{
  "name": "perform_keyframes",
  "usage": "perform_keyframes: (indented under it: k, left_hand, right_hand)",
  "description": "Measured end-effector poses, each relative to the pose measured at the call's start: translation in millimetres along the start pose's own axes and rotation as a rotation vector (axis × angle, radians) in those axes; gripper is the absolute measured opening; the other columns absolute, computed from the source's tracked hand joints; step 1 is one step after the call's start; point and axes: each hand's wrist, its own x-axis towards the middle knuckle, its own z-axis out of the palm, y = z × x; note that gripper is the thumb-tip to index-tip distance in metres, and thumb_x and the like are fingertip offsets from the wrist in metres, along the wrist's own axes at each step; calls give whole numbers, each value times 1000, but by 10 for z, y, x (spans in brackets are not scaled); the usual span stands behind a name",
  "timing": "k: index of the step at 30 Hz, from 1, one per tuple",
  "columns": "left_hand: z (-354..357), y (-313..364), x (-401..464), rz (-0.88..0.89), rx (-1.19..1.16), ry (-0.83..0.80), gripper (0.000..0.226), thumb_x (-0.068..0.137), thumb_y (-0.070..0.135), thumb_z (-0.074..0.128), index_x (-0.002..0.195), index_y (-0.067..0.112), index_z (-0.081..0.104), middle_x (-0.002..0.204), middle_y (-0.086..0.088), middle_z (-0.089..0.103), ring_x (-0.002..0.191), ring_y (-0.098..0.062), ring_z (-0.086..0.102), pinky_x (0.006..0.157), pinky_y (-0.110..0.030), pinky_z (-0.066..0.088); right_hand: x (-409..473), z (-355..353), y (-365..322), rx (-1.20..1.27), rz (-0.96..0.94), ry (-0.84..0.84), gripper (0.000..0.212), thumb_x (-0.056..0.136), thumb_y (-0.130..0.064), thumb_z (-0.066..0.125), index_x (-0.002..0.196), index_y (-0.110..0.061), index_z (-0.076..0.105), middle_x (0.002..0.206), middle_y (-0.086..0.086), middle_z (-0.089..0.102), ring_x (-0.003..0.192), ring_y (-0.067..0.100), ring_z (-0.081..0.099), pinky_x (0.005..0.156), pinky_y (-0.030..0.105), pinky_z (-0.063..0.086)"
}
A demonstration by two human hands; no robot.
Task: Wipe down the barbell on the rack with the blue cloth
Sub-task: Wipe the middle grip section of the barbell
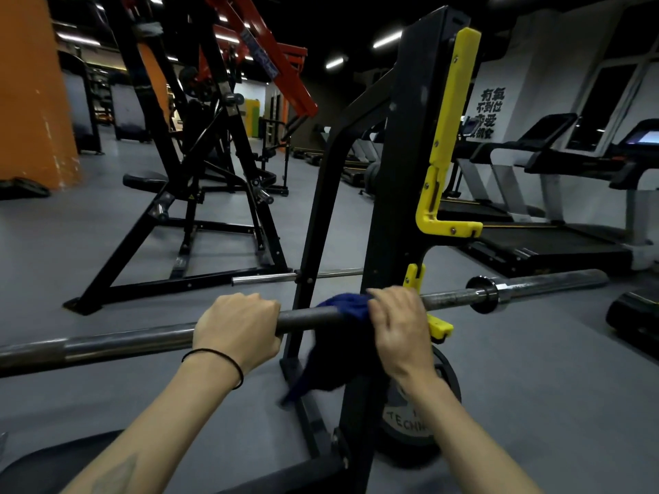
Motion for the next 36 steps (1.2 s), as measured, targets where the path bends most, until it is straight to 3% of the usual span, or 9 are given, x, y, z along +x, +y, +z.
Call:
perform_keyframes:
  k: [6,9,12,16,21,24,28,32,36]
  left_hand:
    - [97,-18,-6,166,-75,166,27,81,32,69,81,24,43,66,6,55,51,-19,55,46,-30,30]
    - [203,-57,-29,281,-89,232,28,73,32,77,78,19,52,63,3,55,47,-21,59,36,-31,32]
    - [198,-63,-39,341,-49,321,21,84,38,54,77,18,56,63,2,56,47,-22,60,35,-30,35]
    - [156,-57,2,268,-59,324,50,92,64,31,66,22,42,47,1,51,33,-25,49,39,-25,19]
    - [147,-21,46,203,-18,215,60,92,75,10,79,24,39,71,0,65,66,-24,66,52,-36,34]
    - [25,-50,211,132,-227,-133,63,91,78,22,75,22,45,79,-3,61,79,-27,64,65,-36,45]
    - [-68,-113,369,36,-607,-468,76,86,81,30,70,14,62,61,-4,63,52,-20,57,54,-26,47]
    - [-54,-63,231,153,-201,-158,82,79,84,7,77,21,59,65,2,57,63,-22,58,60,-35,43]
    - [105,22,80,277,-9,296,21,101,37,50,87,22,54,59,-2,55,41,-29,52,36,-34,39]
  right_hand:
    - [-22,441,-721,148,406,276,43,109,-39,26,93,-20,61,108,-1,63,136,26,44,127,47,13]
    - [-262,533,-1152,164,156,159,47,109,-43,27,121,-18,64,125,-1,62,140,21,42,127,43,14]
    - [-234,330,-707,31,-158,3,51,110,-42,27,141,-16,57,139,1,58,139,21,45,125,42,20]
    - [-159,142,-91,2,-16,48,51,110,-42,27,137,-13,60,139,3,58,138,25,47,123,47,26]
    - [-142,492,-753,186,395,311,58,109,-48,22,133,-12,60,144,3,55,151,20,30,128,48,12]
    - [-277,497,-1133,229,217,120,58,109,-49,22,142,-13,54,149,0,50,153,14,25,128,39,5]
    - [-138,63,-343,-4,-162,-110,61,110,-52,22,141,-13,57,138,4,59,138,21,44,123,41,24]
    - [-121,55,-33,33,204,128,68,108,-55,18,135,-10,60,139,6,59,142,24,42,123,50,26]
    - [-167,480,-904,216,363,252,61,108,-52,17,129,-14,59,140,-1,56,153,18,27,128,47,8]
